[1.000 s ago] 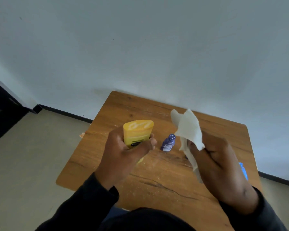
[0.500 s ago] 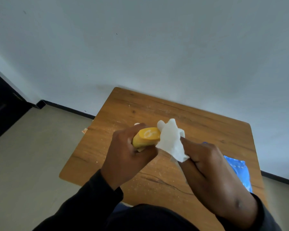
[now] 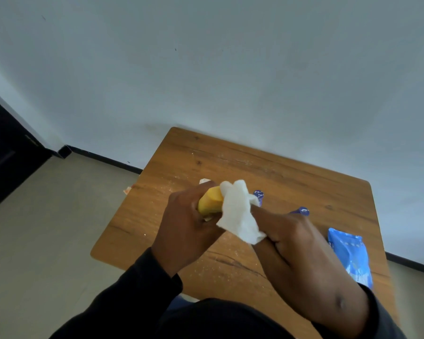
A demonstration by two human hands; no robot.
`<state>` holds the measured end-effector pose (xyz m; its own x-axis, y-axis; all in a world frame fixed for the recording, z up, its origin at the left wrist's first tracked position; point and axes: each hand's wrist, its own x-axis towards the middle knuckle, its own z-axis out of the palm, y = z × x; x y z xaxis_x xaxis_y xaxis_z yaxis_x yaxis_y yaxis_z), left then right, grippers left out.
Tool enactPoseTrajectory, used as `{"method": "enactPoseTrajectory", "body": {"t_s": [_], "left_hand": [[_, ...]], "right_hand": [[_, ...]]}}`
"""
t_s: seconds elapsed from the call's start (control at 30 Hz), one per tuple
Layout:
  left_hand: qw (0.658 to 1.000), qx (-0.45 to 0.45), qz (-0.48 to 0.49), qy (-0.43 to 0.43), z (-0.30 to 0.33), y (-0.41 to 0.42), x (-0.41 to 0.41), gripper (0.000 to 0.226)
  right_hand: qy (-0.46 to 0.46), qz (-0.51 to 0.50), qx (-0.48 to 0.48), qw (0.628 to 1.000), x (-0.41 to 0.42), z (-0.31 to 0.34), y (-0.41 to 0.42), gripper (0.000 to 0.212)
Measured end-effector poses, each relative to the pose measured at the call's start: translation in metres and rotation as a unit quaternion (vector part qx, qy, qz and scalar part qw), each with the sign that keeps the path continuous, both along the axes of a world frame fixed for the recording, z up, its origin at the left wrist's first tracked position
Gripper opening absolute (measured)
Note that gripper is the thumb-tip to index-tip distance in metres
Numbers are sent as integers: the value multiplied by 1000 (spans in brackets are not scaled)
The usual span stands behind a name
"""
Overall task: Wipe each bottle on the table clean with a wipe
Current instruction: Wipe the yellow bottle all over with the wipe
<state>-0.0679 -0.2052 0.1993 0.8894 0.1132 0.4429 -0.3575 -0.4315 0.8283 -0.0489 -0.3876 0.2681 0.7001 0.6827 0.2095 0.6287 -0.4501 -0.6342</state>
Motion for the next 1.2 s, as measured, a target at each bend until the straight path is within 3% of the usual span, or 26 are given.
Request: {"method": "enactPoseTrajectory", "body": {"t_s": [0.03, 0.13, 0.23, 0.33, 0.47, 0.63, 0.73, 0.83, 0.93, 1.03, 1.1, 1.2], "left_hand": [[1000, 20, 15, 10, -3, -1, 1, 15], [999, 32, 36, -5, -12, -3, 0, 37], [998, -9, 35, 43, -9, 0, -3, 24], [998, 3, 43, 50, -5, 0, -5, 29], [998, 19, 39, 43, -4, 4, -4, 16], [995, -14, 74, 68, -12, 18, -17, 20], [986, -24, 93, 135, -20, 30, -25, 9], [988, -3, 79, 134, -20, 43, -19, 18], [981, -58, 70, 170, -28, 62, -18, 20], [975, -101, 57, 192, -33, 89, -19, 31], [970, -99, 70, 212, -42, 109, -14, 44], [962, -70, 105, 243, -60, 144, 1, 42]], "right_hand": [[8, 17, 11, 1000, -3, 1, 4, 26], [10, 35, 33, 999, -4, 1, 12, 25], [-7, -12, 4, 1000, 5, -6, 7, 27], [-10, -55, -35, 998, 6, -10, 2, 32], [-9, 0, -28, 1000, -2, -6, 15, 19], [-5, 82, -8, 997, -2, -8, 37, 16], [-5, 84, -16, 996, 0, -14, 48, 16], [24, 43, -36, 998, 11, -29, 60, 17], [71, -20, -116, 990, 29, -52, 65, 9], [150, -50, -166, 973, 47, -73, 70, 24], [192, -65, -165, 965, 53, -84, 78, 27], [284, -88, -133, 946, 58, -107, 105, 23]]}}
